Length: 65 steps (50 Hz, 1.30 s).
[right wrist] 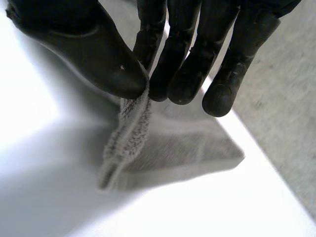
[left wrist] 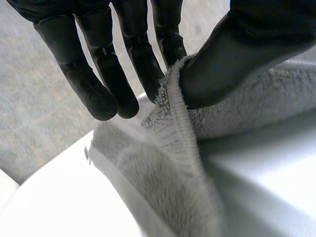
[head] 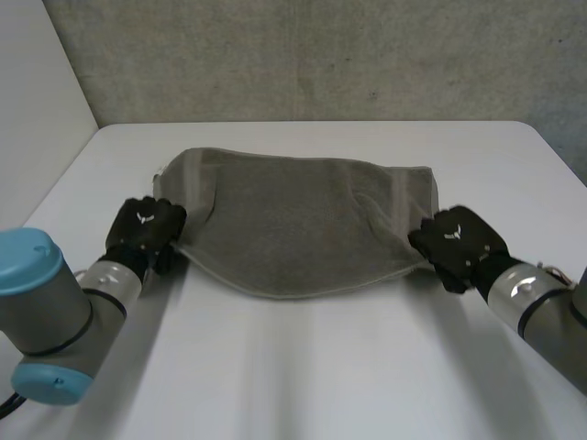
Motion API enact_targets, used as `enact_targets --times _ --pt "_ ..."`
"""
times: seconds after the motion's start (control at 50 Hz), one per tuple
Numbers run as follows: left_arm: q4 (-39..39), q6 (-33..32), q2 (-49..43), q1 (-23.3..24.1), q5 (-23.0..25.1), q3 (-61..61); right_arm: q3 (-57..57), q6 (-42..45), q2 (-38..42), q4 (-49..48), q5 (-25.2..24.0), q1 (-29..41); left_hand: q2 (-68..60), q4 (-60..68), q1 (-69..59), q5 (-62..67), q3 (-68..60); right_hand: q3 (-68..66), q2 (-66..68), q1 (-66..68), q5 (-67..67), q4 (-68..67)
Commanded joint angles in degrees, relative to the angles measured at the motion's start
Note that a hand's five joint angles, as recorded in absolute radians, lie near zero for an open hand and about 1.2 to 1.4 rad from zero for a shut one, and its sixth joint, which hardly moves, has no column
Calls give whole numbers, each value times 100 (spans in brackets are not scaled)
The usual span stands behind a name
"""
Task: Fold the towel.
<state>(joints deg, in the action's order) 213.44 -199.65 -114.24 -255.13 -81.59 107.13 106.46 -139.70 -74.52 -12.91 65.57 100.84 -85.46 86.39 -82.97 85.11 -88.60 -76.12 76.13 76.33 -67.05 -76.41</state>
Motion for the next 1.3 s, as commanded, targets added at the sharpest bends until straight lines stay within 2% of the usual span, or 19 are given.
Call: enact_targets --times 0.02,0.14,0.16,0.18,0.22,0.32,0.4,0.5,0.64,0.7,0.86,1.04,1.08,1.12,1.14,1.16,1.18,1.26,1.3 --pt "356 -285 -336 -54 -32 124 331 -40 25 -195 114 -196 546 -639 297 -1511 860 -388 387 367 -295 -359" --pt "1059 -417 -503 -160 -85 159 454 -109 34 -256 210 -143 546 -639 297 -1511 860 -388 387 367 -295 -359" --pt "1172 -443 -503 -238 -85 185 463 -197 43 -273 228 -135 1460 -1552 1211 -2424 1774 -388 387 367 -295 -359" --pt "1173 -444 -503 -239 -85 185 463 -198 43 -274 228 -134 1469 -1562 1220 -2433 1783 -388 387 367 -295 -359" --pt "1296 -461 -520 -352 -85 194 463 -330 61 -300 228 -126 3564 -3656 3315 -4528 3877 -388 387 367 -295 -359" --pt "1331 -470 -581 -406 -85 150 454 -953 122 -353 219 -152 3940 -4033 3691 -4904 4254 -388 387 367 -295 -359" --pt "1305 -488 -626 -414 -85 150 454 -1076 131 -388 228 -161 4228 -4320 3979 -5192 4541 -388 387 367 -295 -359" --pt "1261 -479 -573 -423 -103 176 472 -1085 131 -537 342 -187 4211 -4304 3962 -5175 4525 -388 387 367 -295 -359" --pt "1235 -479 -503 -476 -111 194 446 -1208 131 -669 1053 -178 4161 -4253 3912 -5125 4474 -388 387 367 -295 -359" --pt "1226 -479 -389 -528 -111 229 454 -1296 131 -774 1186 -187 4160 -4253 3911 -5125 4474 -388 387 367 -295 -359" --pt "1243 -400 -37 -643 -94 484 446 -1805 78 -994 1248 -319 4211 -4303 3962 -5175 4525 -388 387 367 -295 -359" --pt "1235 -452 -81 -573 -59 502 419 -1824 69 -994 1265 -310 4093 -4186 3844 -5058 4407 -388 387 367 -295 -359" --pt "1217 -470 -98 -564 -50 493 384 -1824 87 -986 1283 -319 3908 -4001 3659 -4873 4222 -388 387 367 -295 -359" --pt "1095 -470 -107 -564 -41 458 367 -1824 104 -986 1292 -310 2120 -2212 1871 -3084 2433 -388 387 367 -295 -359" --pt "1094 -470 -107 -564 -41 458 366 -1824 113 -977 1266 -310 2108 -2201 1859 -3073 2422 -388 387 367 -295 -359" --pt "990 -470 -107 -573 -41 432 366 -1824 113 -977 1265 -310 909 -1002 660 -1874 1223 -388 387 367 -295 -359" --pt "875 -470 -98 -581 -41 414 358 -1824 113 -968 1265 -310 550 -642 301 -1514 863 -388 387 367 -295 -359" --pt "734 -452 -54 -581 -76 387 322 -1806 113 -898 1248 -310 546 -639 297 -1511 860 -310 309 289 -217 -281" --pt "725 -444 -37 -599 -85 387 279 -1797 140 -810 1239 -310 546 -639 297 -1511 860 795 -795 -816 888 824"
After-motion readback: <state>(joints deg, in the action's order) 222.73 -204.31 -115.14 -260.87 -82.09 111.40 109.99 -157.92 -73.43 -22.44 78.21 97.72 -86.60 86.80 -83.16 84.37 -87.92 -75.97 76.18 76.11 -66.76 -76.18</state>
